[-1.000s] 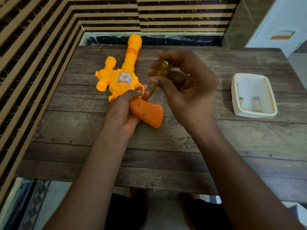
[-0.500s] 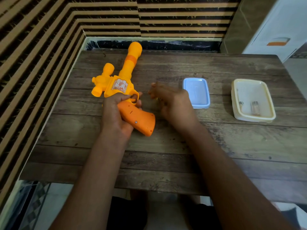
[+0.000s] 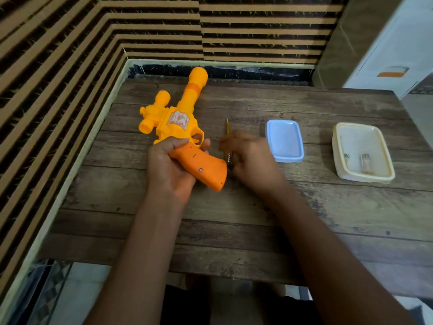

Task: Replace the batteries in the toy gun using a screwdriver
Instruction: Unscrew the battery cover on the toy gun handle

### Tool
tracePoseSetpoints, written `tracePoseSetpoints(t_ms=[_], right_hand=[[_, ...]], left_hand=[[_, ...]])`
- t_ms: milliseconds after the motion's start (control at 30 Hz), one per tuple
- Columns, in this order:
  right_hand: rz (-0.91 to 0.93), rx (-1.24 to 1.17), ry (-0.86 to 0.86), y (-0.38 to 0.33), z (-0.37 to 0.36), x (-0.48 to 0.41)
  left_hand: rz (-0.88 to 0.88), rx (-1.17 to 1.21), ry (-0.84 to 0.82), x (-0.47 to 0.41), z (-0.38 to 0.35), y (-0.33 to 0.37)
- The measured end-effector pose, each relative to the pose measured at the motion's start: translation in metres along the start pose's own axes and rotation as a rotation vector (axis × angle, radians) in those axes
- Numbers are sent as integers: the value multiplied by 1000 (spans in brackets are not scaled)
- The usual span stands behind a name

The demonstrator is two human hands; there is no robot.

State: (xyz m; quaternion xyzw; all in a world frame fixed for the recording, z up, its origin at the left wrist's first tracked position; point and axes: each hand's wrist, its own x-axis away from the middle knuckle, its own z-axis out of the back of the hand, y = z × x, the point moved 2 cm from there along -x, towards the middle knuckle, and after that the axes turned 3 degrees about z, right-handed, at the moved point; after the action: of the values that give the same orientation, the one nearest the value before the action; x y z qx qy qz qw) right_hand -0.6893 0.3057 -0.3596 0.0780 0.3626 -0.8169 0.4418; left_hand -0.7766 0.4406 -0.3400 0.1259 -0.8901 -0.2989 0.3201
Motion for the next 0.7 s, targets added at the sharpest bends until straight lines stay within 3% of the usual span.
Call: tracePoseSetpoints(t_ms=[100, 200, 300, 367, 433, 533, 700], right_hand=[[-287, -148, 215, -13, 20, 7], [-486, -309, 216, -29, 21, 20], [-656, -590, 175, -47, 5, 31], [-868, -929, 210, -53, -3, 31], [-1104, -1276, 258, -58, -5, 31], [-1262, -1547, 280, -57, -3, 36], [-1353, -1676, 327, -55, -6, 36]], left_hand=[[-30, 3, -134, 0, 0, 3], [-153, -75, -223, 0, -4, 4], [-433, -399, -203, 2, -10, -1], [-658, -667, -162, 6, -15, -7], [-760, -834, -135, 10, -20, -14], [-767, -1002, -141, 15, -27, -25], [-741, -1029, -138, 12, -28, -29]])
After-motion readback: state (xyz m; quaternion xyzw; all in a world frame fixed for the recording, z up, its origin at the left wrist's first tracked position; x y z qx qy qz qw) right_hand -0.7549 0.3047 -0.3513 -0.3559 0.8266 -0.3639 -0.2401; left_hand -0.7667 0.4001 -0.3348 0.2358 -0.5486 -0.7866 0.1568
